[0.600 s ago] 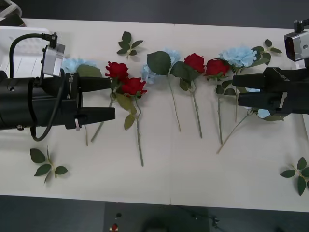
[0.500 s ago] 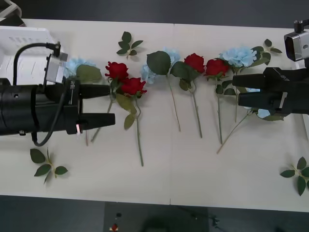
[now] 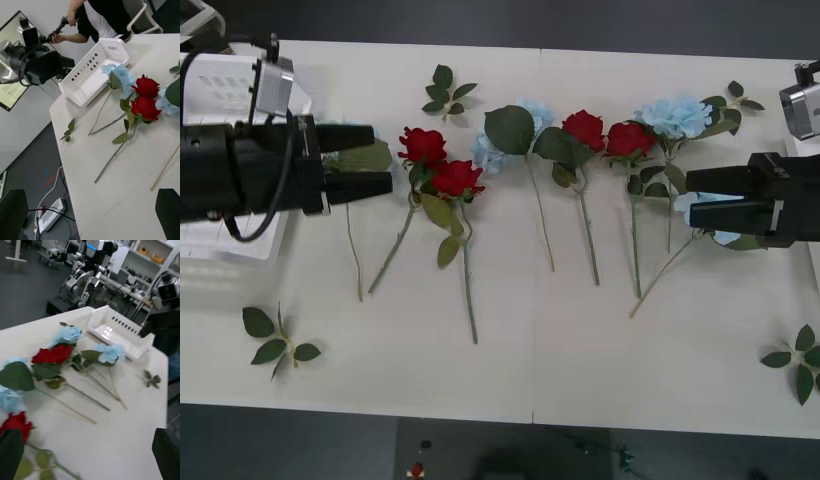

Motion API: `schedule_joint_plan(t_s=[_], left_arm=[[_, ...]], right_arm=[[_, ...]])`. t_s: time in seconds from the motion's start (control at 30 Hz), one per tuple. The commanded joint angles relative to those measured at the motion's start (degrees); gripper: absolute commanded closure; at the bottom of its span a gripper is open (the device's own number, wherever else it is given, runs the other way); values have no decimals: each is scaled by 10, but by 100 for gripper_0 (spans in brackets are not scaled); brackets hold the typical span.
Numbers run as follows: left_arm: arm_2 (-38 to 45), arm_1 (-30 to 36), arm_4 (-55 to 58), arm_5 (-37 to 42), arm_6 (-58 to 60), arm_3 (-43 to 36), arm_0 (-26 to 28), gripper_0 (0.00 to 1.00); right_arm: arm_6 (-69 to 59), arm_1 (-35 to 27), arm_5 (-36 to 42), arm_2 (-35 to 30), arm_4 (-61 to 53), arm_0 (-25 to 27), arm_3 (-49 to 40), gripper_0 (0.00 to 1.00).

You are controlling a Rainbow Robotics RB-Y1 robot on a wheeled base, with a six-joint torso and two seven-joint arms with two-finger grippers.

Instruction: Put the red flowers into the right box and the blue flowers into the left box

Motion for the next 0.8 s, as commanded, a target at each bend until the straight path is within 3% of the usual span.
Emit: schedule_joint_plan(t_s=[0.03, 0.2, 0.43, 0.67, 0.8], left_arm=[[-2, 0, -75, 38, 157, 62, -84, 0], [-61, 0, -162, 119, 295, 172, -169, 0], [-101, -1, -249, 174, 408, 247, -188, 0], [-101, -2, -353, 184, 442, 310, -184, 0], [-100, -22, -420, 141, 444, 320, -183, 0]], right_arm=[[-193, -49, -6, -10, 19, 0, 2, 0], [-489, -94, 11, -10, 63, 2, 3, 0], [-786, -122, 25, -10, 151, 6, 5, 0], [-936, -101, -16, -10, 312, 11, -5, 0], [-960, -63, -85, -10, 425, 27, -21, 0]])
